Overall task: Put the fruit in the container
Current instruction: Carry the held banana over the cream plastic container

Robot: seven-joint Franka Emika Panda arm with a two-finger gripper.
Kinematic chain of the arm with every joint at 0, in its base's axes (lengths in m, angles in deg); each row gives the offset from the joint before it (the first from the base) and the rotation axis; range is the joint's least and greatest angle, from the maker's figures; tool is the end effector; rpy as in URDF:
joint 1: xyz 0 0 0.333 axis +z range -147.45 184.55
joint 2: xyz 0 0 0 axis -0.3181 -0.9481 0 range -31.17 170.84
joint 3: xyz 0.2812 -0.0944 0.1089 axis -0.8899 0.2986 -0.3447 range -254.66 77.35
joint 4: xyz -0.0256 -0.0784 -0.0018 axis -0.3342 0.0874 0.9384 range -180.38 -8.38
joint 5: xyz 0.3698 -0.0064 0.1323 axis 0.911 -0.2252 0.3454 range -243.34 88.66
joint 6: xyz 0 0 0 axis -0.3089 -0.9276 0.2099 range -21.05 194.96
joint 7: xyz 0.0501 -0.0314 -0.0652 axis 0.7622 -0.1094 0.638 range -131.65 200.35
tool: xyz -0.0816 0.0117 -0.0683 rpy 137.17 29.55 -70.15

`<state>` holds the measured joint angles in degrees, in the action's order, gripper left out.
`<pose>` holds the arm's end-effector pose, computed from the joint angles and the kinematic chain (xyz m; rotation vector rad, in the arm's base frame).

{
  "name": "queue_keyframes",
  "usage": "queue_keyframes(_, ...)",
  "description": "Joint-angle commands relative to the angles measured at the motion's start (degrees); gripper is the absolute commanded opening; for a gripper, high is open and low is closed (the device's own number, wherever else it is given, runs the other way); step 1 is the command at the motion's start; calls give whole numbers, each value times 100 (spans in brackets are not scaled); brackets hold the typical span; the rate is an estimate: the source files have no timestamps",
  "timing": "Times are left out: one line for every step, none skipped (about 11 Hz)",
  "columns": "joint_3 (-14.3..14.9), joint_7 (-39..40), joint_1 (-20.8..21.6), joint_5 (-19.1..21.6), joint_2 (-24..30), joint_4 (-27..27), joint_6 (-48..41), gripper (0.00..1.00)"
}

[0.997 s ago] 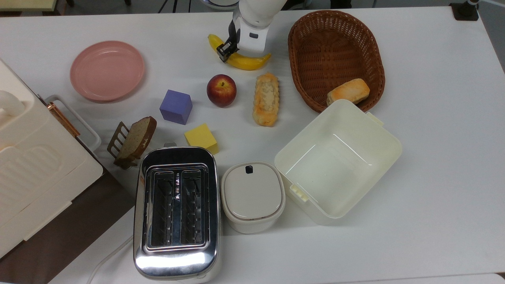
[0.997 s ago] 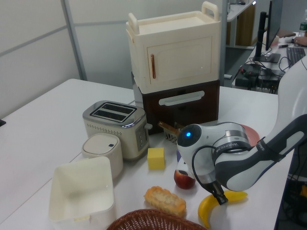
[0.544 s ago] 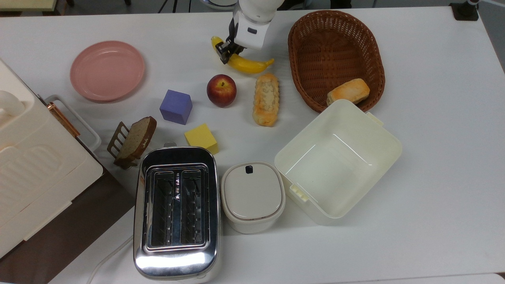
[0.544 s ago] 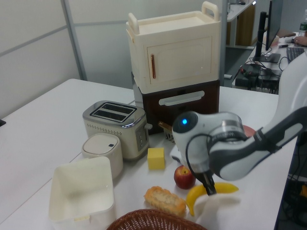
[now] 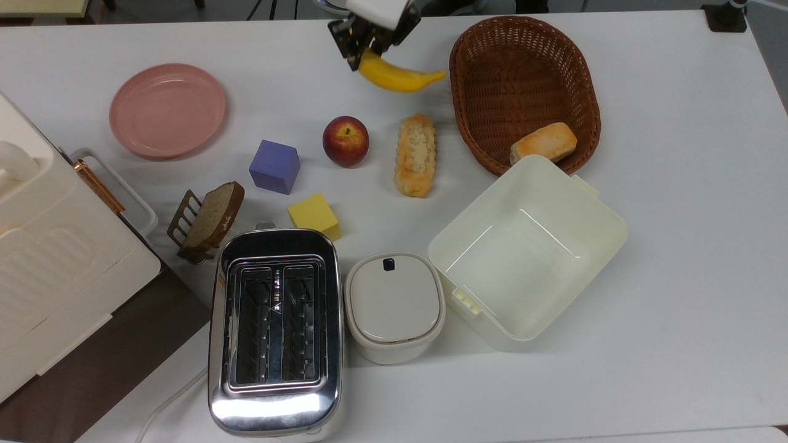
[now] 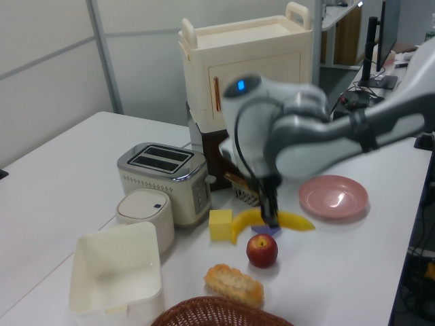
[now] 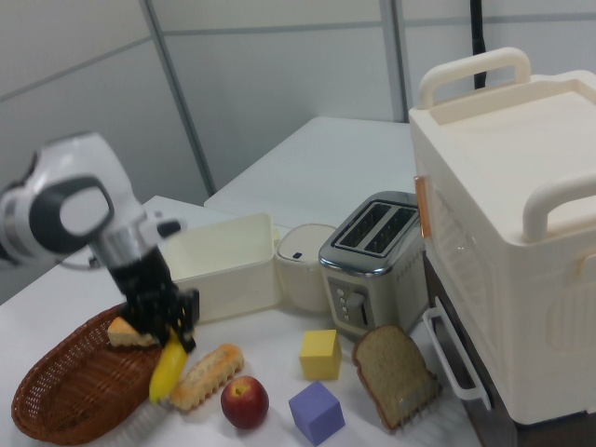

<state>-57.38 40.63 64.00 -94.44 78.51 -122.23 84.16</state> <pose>0.4998 0.0916 0.4854 2.8496 0.6603 -0.1306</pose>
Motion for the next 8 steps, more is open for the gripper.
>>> queue_keyframes(63, -57, 60, 758, -699, 1393, -734, 9)
queue_keyframes(72, -83, 16, 856, -927, 1666, -770, 9)
queue_keyframes(81, -101, 16, 970, -990, 1747, -796, 9)
queue_keyframes(81, -101, 16, 1032, -991, 1783, -805, 9)
queue_keyframes(37, -84, -71, 1059, -1034, 1835, -770, 9)
queue_keyframes(-398, -84, -612, 1138, -1252, 1905, -761, 9)
queue_keyframes(-1542, -84, -1644, 1260, -1411, 2124, -779, 9)
queue_keyframes(-2407, -118, -2437, 1279, -1569, 2248, -770, 9)
